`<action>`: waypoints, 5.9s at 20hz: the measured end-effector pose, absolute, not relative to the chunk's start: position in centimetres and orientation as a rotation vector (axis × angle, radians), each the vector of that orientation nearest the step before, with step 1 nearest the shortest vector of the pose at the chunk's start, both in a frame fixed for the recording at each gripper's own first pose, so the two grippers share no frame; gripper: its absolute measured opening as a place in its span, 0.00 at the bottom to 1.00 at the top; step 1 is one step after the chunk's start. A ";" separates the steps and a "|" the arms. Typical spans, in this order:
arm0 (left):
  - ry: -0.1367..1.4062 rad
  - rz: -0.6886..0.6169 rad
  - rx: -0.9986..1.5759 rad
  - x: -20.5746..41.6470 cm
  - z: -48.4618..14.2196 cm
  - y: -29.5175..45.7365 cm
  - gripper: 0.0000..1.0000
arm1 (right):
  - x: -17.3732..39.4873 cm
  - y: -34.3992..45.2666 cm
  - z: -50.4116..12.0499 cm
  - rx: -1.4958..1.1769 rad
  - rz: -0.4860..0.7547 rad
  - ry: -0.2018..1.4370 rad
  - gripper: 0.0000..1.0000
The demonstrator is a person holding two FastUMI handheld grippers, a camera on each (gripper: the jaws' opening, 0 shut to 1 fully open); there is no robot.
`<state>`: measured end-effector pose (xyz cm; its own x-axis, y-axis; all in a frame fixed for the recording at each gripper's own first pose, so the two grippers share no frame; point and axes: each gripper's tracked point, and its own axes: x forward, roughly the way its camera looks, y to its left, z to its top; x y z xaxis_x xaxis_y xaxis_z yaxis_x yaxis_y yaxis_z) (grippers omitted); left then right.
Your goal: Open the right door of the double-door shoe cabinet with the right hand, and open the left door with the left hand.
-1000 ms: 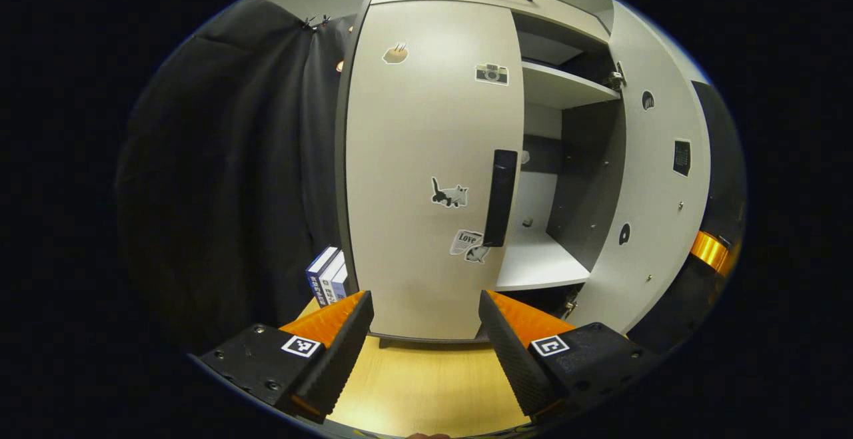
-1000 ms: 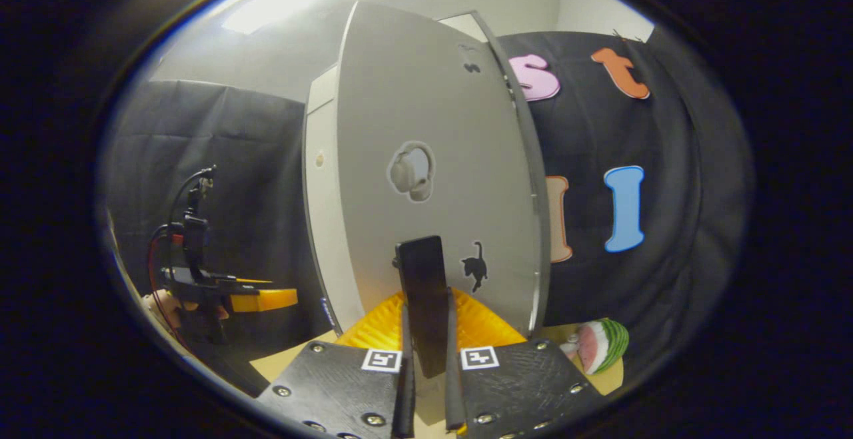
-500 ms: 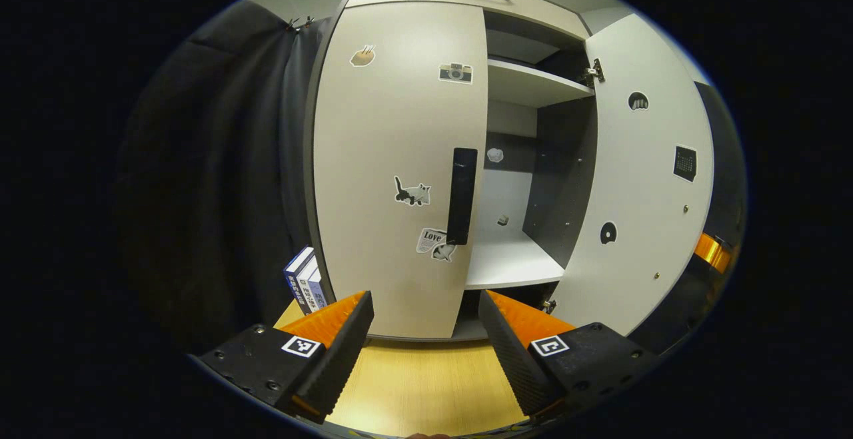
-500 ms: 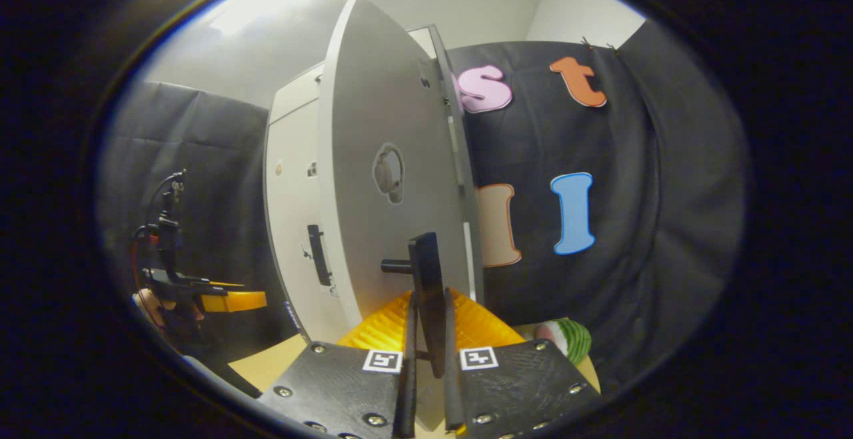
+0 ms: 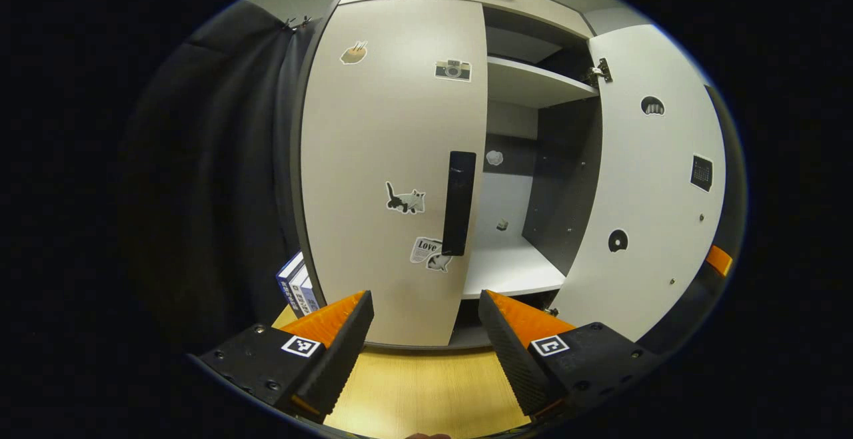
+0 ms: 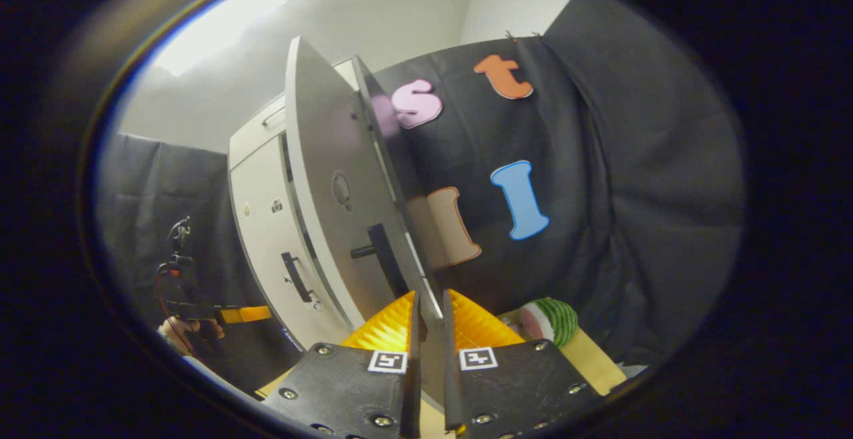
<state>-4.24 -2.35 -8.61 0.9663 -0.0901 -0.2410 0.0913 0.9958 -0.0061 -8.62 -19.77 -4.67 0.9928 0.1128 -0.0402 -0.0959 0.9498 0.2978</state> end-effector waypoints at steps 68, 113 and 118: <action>0.197 -0.179 0.074 8.8 -9.9 -5.7 0.24 | -17.5 -22.0 -7.5 -0.019 -0.237 0.184 0.30; 0.185 -0.261 0.067 6.0 -10.0 -2.4 0.24 | -10.6 -10.8 -9.5 -0.102 0.063 0.245 0.36; 0.178 -0.217 0.054 5.6 -10.0 -1.6 0.19 | -11.0 -10.2 -9.4 -0.104 0.082 0.247 0.40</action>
<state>5.60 -1.59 -9.96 0.9607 -0.2097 -0.1817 0.2192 0.9751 0.0338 -10.95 -10.17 -9.41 0.9662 0.0682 -0.2485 -0.0936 0.9913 -0.0922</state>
